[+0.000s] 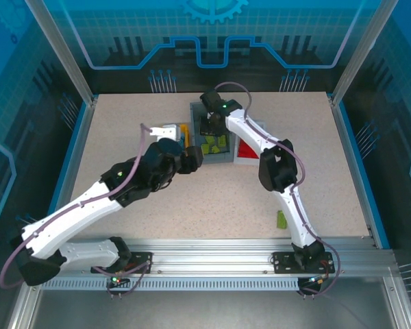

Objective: Sort the legos into containers by color

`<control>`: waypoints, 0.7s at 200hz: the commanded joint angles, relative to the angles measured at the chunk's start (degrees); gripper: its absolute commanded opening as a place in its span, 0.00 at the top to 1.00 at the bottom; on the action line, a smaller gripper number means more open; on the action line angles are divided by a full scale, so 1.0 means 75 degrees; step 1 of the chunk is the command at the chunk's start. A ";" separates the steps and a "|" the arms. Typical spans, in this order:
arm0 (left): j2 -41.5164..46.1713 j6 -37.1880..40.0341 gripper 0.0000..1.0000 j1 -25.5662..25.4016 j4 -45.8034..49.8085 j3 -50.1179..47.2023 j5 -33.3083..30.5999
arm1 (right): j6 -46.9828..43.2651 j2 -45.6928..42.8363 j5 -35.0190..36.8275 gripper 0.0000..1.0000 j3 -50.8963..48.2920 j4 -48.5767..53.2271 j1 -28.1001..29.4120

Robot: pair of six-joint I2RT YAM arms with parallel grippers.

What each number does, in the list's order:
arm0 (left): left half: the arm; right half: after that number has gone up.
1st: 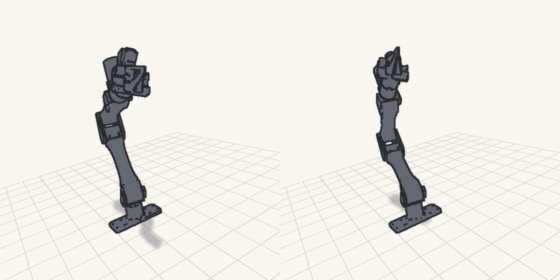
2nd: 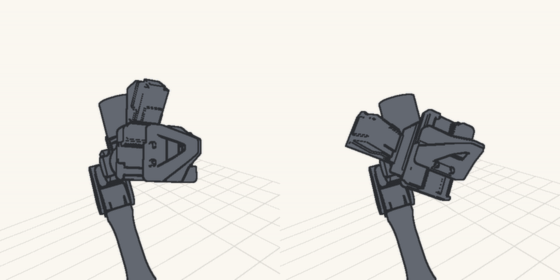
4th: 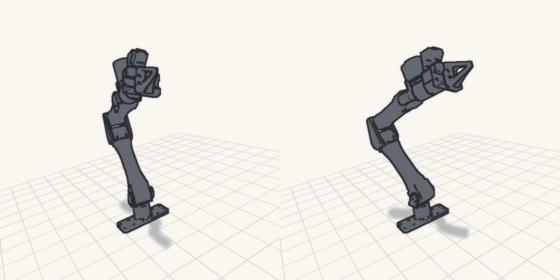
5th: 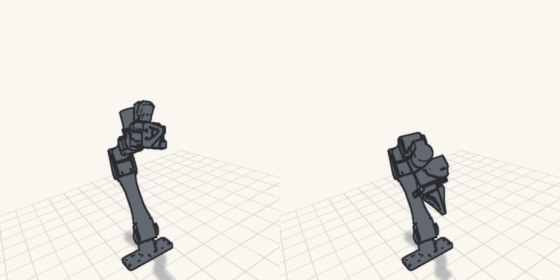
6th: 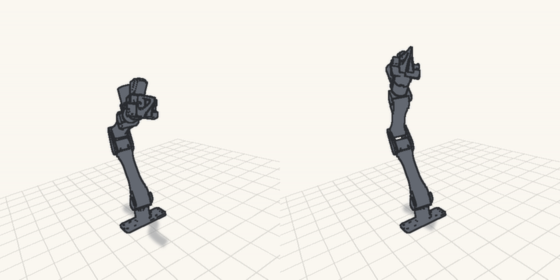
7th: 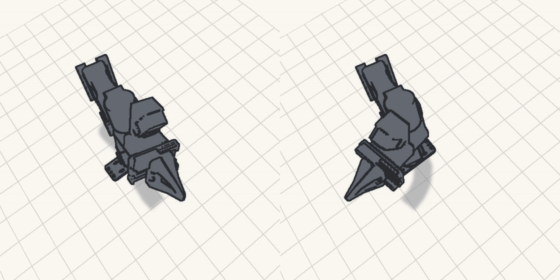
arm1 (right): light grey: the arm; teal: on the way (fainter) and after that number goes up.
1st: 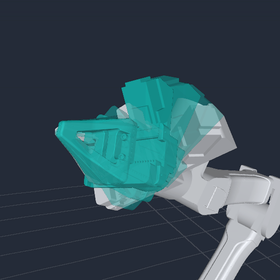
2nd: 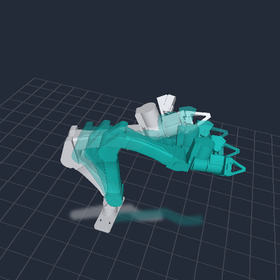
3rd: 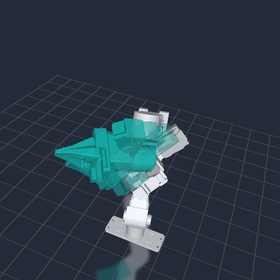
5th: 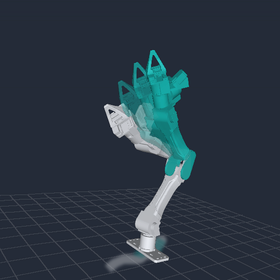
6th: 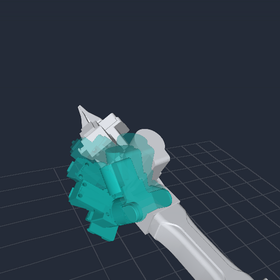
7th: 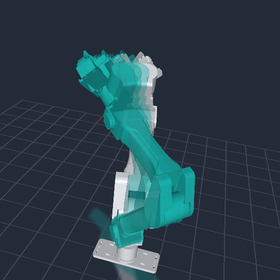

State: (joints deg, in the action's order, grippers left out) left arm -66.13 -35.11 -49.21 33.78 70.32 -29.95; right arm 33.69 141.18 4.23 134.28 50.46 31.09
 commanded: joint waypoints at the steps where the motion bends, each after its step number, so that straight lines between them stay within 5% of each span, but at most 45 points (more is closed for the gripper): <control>1: -0.0259 0.0488 0.21 0.0081 -0.0422 0.0569 0.0144 | -0.0256 0.0612 -0.0629 0.77 0.0963 0.0627 -0.0007; 53: -0.0398 0.0440 0.21 0.0113 -0.0531 0.0490 0.0469 | -0.0285 0.0788 -0.0908 0.49 0.1561 0.0635 -0.0056; 104: -0.0246 0.0247 0.22 0.0110 -0.0588 0.0021 0.0760 | -0.0118 -0.1462 -0.0176 0.47 -0.0321 -0.0036 0.0074; 140: -0.0247 0.0136 0.22 0.0112 -0.0837 -0.0454 0.1692 | 0.0020 -0.3737 0.1219 0.51 -0.2521 -0.0538 0.0392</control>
State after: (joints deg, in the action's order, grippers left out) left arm -68.93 -33.06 -48.84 30.09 69.65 -23.49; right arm 32.64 125.82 5.17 124.20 49.60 31.77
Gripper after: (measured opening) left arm 0.785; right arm 0.498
